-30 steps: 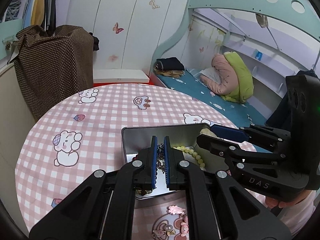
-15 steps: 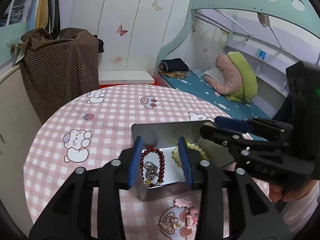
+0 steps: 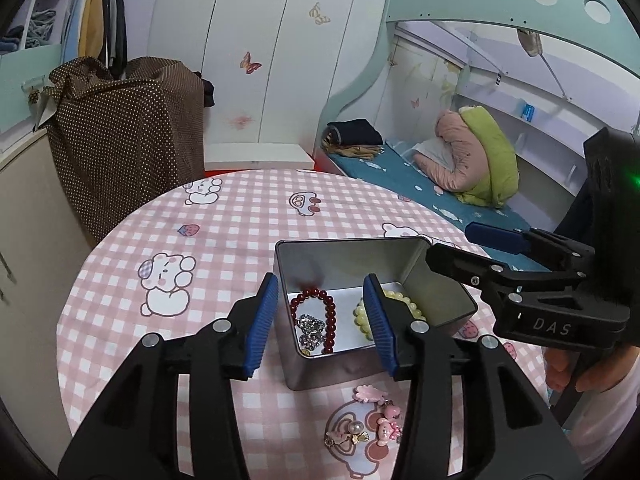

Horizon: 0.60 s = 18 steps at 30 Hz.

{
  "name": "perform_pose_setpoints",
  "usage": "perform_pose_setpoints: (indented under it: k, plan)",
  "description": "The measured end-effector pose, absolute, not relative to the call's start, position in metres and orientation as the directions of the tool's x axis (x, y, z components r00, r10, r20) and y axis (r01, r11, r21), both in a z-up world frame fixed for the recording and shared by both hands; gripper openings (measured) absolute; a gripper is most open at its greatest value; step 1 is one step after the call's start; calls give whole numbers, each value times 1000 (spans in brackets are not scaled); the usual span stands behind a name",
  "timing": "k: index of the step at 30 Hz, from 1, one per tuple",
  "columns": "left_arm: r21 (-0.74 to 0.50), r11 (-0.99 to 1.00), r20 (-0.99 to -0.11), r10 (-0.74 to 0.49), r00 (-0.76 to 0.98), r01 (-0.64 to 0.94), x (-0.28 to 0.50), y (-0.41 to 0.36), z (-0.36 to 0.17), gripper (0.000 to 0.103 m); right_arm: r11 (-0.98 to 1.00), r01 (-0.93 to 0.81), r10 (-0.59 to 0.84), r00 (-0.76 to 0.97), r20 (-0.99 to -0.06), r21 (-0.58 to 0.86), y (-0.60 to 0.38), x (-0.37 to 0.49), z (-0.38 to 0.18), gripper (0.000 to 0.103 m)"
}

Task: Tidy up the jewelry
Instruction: 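Lift both open grippers out of the box and back over the table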

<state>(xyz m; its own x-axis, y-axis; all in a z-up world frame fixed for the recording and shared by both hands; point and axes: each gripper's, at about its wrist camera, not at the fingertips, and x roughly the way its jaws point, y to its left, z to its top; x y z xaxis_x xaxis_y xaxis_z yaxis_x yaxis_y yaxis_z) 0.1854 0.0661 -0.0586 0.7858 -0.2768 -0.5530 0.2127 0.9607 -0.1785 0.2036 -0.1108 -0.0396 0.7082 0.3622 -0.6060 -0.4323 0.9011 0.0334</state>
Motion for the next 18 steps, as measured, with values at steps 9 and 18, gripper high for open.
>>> perform_pose_setpoints:
  k: [9,18]
  plan:
    - [-156,961,-544,-275,793,226,174,62,-53,46,906,-424,347,725,-595,11,-116,192,-34,69]
    - [-125,964,-532,-265,804,235,152,59,-50,66,907,-421,338,744,-576,-12,-122,168,-28,78]
